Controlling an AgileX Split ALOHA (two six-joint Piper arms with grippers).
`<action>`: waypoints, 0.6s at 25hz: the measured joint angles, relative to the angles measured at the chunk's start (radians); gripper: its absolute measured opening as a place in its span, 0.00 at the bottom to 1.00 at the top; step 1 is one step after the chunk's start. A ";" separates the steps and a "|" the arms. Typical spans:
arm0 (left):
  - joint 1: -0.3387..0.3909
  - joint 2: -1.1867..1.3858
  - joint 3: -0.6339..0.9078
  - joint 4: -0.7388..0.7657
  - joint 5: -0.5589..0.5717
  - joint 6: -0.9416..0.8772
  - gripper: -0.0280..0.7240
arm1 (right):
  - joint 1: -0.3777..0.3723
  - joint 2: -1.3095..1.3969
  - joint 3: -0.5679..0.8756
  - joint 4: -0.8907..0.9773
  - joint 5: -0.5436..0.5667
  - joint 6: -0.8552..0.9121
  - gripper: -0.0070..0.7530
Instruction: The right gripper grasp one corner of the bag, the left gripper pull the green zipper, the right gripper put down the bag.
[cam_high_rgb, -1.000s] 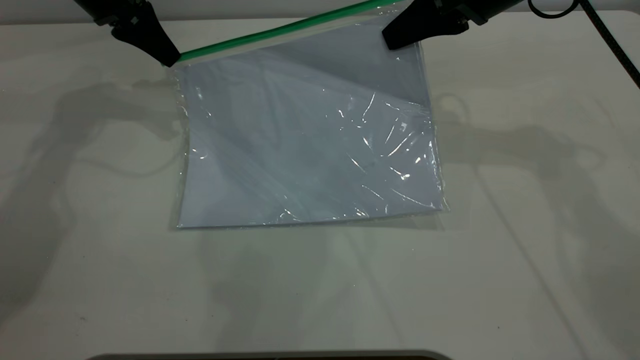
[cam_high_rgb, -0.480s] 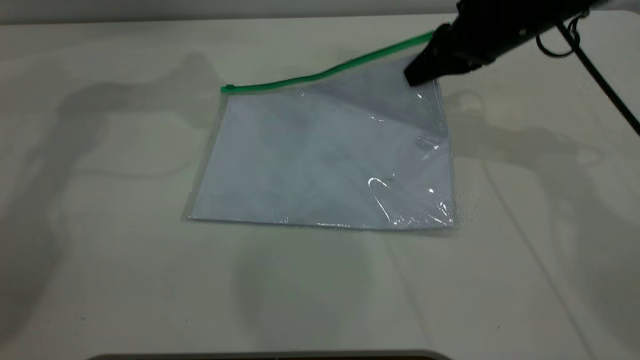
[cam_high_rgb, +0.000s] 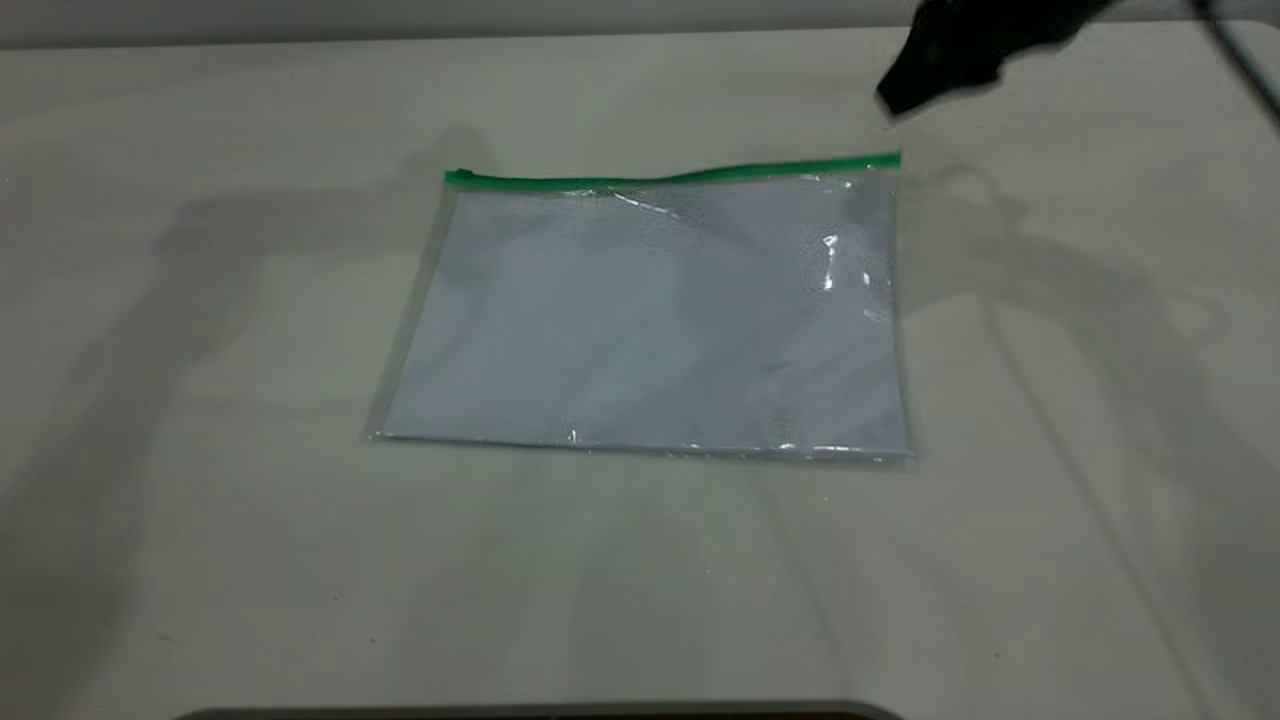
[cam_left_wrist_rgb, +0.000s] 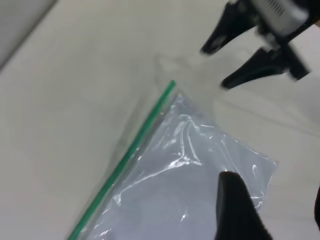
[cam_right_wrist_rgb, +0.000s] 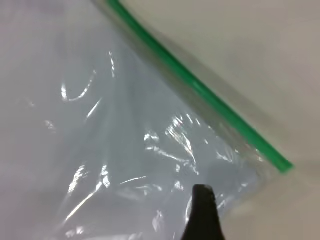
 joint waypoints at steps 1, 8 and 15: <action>0.000 -0.035 0.000 0.022 0.000 -0.032 0.63 | 0.000 -0.039 0.000 -0.065 0.038 0.074 0.85; 0.001 -0.300 0.000 0.251 0.000 -0.310 0.63 | 0.000 -0.374 0.000 -0.404 0.511 0.652 0.69; 0.001 -0.525 0.048 0.359 0.000 -0.545 0.60 | 0.000 -0.620 0.041 -0.581 0.734 0.886 0.59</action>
